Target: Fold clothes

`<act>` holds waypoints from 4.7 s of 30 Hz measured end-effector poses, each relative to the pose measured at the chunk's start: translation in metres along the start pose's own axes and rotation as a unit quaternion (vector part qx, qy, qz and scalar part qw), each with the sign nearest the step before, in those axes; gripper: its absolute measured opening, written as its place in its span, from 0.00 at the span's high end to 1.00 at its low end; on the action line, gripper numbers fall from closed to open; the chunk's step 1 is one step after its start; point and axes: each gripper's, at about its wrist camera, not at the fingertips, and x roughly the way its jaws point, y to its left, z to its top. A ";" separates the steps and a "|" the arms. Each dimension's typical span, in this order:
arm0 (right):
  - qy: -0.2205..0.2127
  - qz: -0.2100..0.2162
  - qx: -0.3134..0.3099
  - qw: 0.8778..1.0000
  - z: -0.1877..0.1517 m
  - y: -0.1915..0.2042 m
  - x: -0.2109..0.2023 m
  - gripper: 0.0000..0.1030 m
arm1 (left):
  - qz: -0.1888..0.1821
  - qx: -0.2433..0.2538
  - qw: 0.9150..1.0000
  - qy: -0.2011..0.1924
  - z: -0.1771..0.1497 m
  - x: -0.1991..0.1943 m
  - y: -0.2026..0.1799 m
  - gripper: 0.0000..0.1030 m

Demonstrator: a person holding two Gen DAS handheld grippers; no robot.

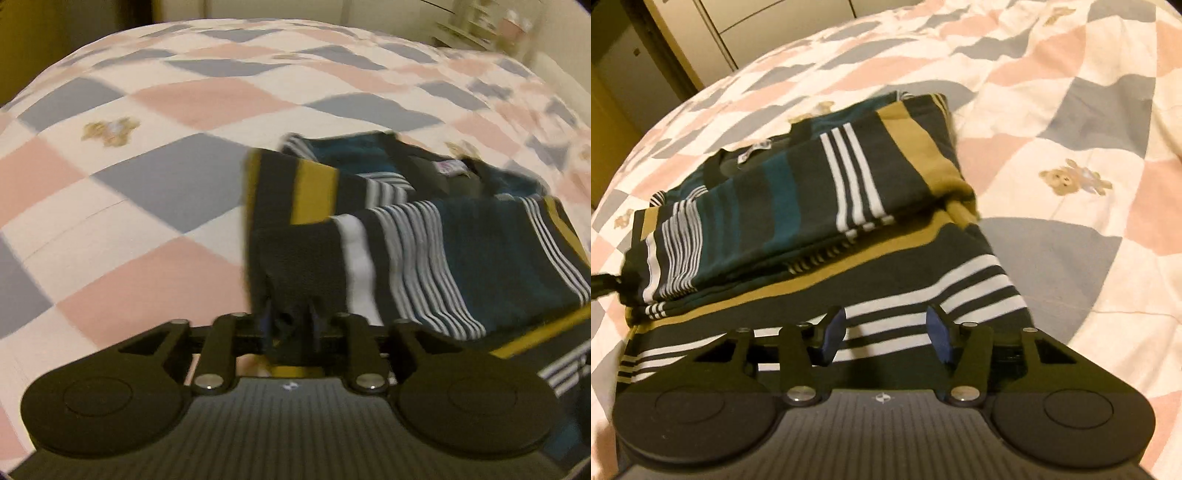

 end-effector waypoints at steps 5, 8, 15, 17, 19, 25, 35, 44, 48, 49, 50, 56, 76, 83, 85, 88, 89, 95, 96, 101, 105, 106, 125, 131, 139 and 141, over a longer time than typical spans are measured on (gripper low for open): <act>-0.036 0.001 -0.010 0.999 0.003 -0.002 -0.013 0.50 | -0.021 -0.008 0.998 -0.056 0.009 -0.030 0.001 0.85; -0.080 0.007 -0.017 0.997 0.022 0.000 -0.015 0.50 | -0.052 0.079 0.994 -0.057 0.009 -0.022 -0.031 0.81; -0.061 -0.009 -0.077 0.995 0.057 0.002 0.030 0.51 | -0.040 0.067 0.997 -0.002 -0.002 0.031 -0.020 0.81; -0.048 -0.015 -0.079 0.996 0.053 -0.005 0.032 0.53 | -0.029 0.074 0.997 -0.008 -0.006 0.017 -0.015 0.84; -0.056 -0.019 -0.069 0.996 0.043 -0.010 0.014 0.52 | -0.043 0.087 0.995 -0.011 -0.016 -0.002 -0.010 0.85; -0.029 0.041 -0.061 0.997 -0.029 -0.022 -0.045 0.52 | -0.137 0.155 0.978 0.037 -0.100 -0.063 -0.025 0.84; 0.080 0.041 -0.171 0.981 -0.148 -0.059 -0.098 0.51 | -0.040 0.129 0.987 0.089 -0.248 -0.170 -0.020 0.85; 0.169 0.047 -0.203 0.963 -0.208 -0.101 -0.158 0.50 | 0.089 0.042 0.981 0.165 -0.307 -0.243 -0.070 0.84; 0.130 0.072 -0.166 0.975 -0.175 -0.094 -0.196 0.47 | 0.084 0.011 0.989 0.120 -0.280 -0.288 -0.112 0.79; 0.110 0.083 -0.158 0.978 -0.164 -0.091 -0.206 0.44 | 0.079 0.009 0.991 0.106 -0.270 -0.296 -0.121 0.77; 0.091 0.091 -0.157 0.979 -0.152 -0.086 -0.214 0.43 | 0.080 0.013 0.992 0.093 -0.261 -0.302 -0.130 0.77; 0.021 0.113 -0.156 0.981 -0.105 -0.064 -0.248 0.35 | 0.114 0.007 0.991 0.071 -0.217 -0.321 -0.159 0.73; 0.042 0.127 -0.133 0.982 -0.109 -0.062 -0.294 0.29 | 0.115 0.009 0.988 0.103 -0.205 -0.352 -0.190 0.68; 0.061 0.120 -0.131 0.982 -0.116 -0.055 -0.287 0.29 | 0.105 0.007 0.986 0.127 -0.210 -0.336 -0.181 0.68; 0.063 0.117 -0.130 0.983 -0.116 -0.053 -0.284 0.29 | 0.104 0.007 0.986 0.130 -0.209 -0.332 -0.178 0.68; 0.067 0.114 -0.129 0.983 -0.116 -0.050 -0.280 0.29 | 0.100 0.010 0.986 0.135 -0.210 -0.325 -0.172 0.67; 0.068 0.113 -0.129 0.983 -0.117 -0.049 -0.278 0.29 | 0.097 0.014 0.986 0.136 -0.212 -0.323 -0.169 0.67; 0.073 0.091 -0.169 0.979 -0.124 -0.052 -0.262 0.29 | 0.099 0.118 0.982 0.113 -0.250 -0.305 -0.130 0.67; 0.072 0.079 -0.184 0.977 -0.127 -0.056 -0.258 0.29 | 0.107 0.140 0.978 0.114 -0.257 -0.300 -0.119 0.68; 0.070 0.020 -0.261 0.962 -0.139 -0.078 -0.231 0.29 | 0.144 0.277 0.944 0.106 -0.289 -0.263 -0.073 0.68; 0.070 -0.016 -0.332 0.941 -0.154 -0.094 -0.200 0.29 | 0.127 0.435 0.889 0.069 -0.319 -0.238 -0.064 0.67; 0.070 -0.027 -0.356 0.932 -0.159 -0.096 -0.193 0.29 | 0.119 0.473 0.871 0.057 -0.328 -0.234 -0.063 0.67; -0.117 -0.050 -0.800 0.587 -0.290 -0.120 -0.147 0.29 | 0.067 0.789 0.560 -0.245 -0.457 -0.206 -0.002 0.64; -0.143 -0.032 -0.832 0.535 -0.287 -0.127 -0.145 0.34 | 0.038 0.812 0.511 -0.280 -0.460 -0.200 0.008 0.66; -0.033 0.047 -0.813 0.579 -0.246 -0.093 -0.162 0.93 | -0.026 0.766 0.621 -0.163 -0.400 -0.232 -0.028 0.90; 0.005 0.073 -0.761 0.644 -0.211 -0.079 -0.170 0.94 | -0.042 0.706 0.698 -0.111 -0.362 -0.238 -0.040 0.90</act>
